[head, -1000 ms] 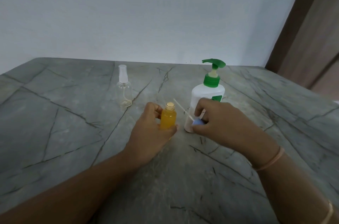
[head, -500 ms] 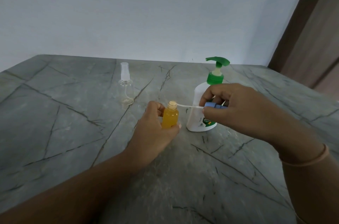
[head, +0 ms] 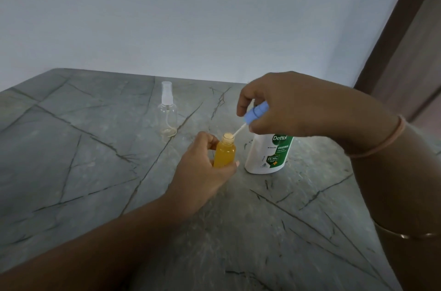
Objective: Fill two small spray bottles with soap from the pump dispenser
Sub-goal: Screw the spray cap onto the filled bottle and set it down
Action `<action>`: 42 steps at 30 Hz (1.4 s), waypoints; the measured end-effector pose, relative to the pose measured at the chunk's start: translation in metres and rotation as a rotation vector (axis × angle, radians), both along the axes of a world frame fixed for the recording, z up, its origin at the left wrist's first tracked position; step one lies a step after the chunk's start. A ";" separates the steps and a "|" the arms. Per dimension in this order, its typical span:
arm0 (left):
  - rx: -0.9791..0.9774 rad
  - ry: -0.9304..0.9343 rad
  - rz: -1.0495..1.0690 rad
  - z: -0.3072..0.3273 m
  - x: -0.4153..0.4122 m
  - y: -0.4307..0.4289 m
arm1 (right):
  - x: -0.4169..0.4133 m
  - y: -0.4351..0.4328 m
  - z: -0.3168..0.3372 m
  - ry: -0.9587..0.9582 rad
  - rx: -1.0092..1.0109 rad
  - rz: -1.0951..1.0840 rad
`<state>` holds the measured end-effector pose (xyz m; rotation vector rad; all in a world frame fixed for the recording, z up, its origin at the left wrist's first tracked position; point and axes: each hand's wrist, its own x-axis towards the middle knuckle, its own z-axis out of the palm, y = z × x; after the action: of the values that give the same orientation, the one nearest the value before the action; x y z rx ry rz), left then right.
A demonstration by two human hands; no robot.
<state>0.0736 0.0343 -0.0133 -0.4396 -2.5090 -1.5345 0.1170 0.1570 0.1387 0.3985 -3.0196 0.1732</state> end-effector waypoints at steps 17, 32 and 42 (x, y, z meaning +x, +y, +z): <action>0.010 0.006 0.000 -0.006 -0.004 0.001 | -0.026 -0.009 -0.019 -0.040 -0.142 -0.055; -0.011 0.037 0.005 -0.009 -0.005 0.001 | -0.031 -0.009 -0.024 -0.125 -0.217 -0.044; -0.007 0.047 -0.014 -0.009 -0.005 -0.001 | -0.030 -0.008 -0.024 -0.148 -0.317 -0.079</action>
<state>0.0688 0.0337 -0.0222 -0.4894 -2.4821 -1.5028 0.0870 0.1494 0.1148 0.2462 -3.0651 0.6922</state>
